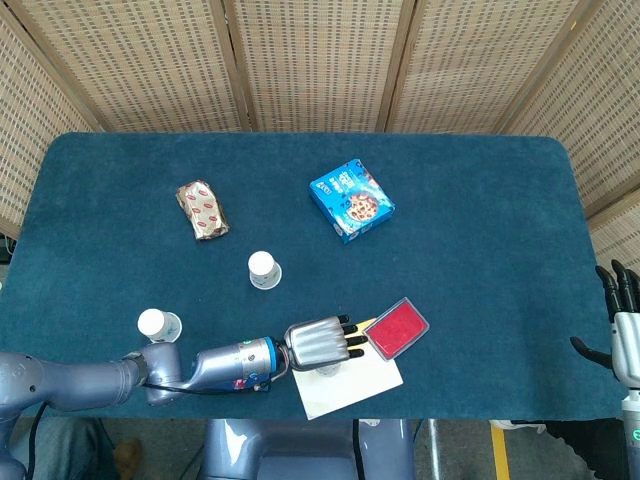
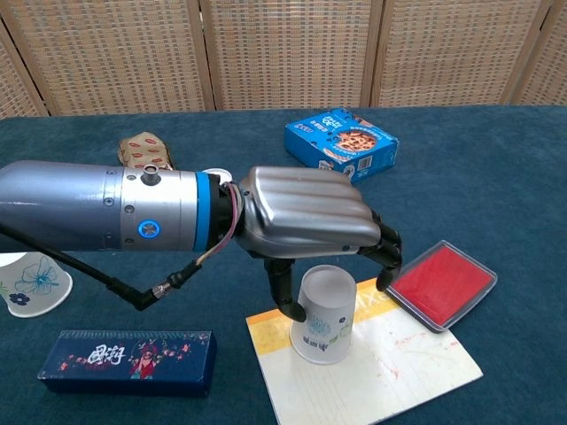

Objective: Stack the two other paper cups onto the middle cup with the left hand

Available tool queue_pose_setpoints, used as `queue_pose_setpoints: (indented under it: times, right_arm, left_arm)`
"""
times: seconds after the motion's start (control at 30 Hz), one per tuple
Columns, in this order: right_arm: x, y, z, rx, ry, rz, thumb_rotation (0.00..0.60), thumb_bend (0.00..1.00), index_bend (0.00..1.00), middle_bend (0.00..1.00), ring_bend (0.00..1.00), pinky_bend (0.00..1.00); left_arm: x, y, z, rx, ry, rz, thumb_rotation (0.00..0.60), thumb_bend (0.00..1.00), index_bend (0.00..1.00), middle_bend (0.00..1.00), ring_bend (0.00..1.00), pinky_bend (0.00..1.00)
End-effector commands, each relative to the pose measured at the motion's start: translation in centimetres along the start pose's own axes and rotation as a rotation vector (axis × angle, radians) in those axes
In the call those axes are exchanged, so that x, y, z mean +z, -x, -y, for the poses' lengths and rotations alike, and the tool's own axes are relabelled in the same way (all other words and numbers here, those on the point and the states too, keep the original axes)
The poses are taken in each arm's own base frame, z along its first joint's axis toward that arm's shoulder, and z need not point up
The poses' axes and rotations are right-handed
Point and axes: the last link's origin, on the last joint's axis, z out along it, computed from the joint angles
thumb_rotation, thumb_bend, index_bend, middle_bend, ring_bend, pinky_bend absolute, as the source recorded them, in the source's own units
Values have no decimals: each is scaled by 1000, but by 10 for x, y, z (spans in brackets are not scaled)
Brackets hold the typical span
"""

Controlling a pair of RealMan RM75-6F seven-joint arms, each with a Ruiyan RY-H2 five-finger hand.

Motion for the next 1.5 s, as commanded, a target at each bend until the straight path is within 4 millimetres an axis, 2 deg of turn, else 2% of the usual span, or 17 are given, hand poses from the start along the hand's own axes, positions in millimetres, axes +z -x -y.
queue_pose_setpoints:
  times: [0.03,0.1,0.2,0.3,0.43,0.53,0.6,0.73,1.0,1.5]
  right_arm:
    - [1,-1,-1,2,2,-2,600,0,0,0,0,0]
    - [0,-1,-1,3,3,-4,600,0,0,0,0,0]
    - [0,-2,-1,3,2,-6,600,0,0,0,0,0]
    - [-1,-2,-1,3,1,-5,600,0,0,0,0,0]
    - [-1,-2,0,2,-2,-4,600,0,0,0,0,0]
    - [-2,-1,1,-1,-6,0,600,0,0,0,0,0]
    - [-2,0,2,-4,-8,3,600,0,0,0,0,0]
    - [-2,1,4,-5,-11,2,600,0,0,0,0,0]
    - [-2,0,4,-4,-8,-1,600,0,0,0,0,0]
    - [-3,-3,3,3,-10,-3,600,0,0,0,0,0]
  left_arm:
    - [2,1,0,3,-6,-3,600,0,479,389,414,458]
    - [1,1,0,5,-14,-8,600,0,536,433,454,490]
    - [1,-4,3,8,-29,-33,600,0,553,446,466,499]
    - [-3,-20,18,1,-84,-84,600,0,556,445,466,499]
    - [-13,-45,51,12,-195,-141,600,0,556,446,466,499]
    - [-27,-59,87,29,-326,-138,600,0,554,446,466,497]
    - [-39,-57,112,14,-418,-89,600,0,554,445,466,497]
    - [-54,-49,135,-37,-519,-17,600,0,551,445,466,497]
    - [-64,-51,146,-62,-588,1,600,0,551,446,466,495]
    - [-75,-43,143,-105,-632,93,600,0,551,446,466,483]
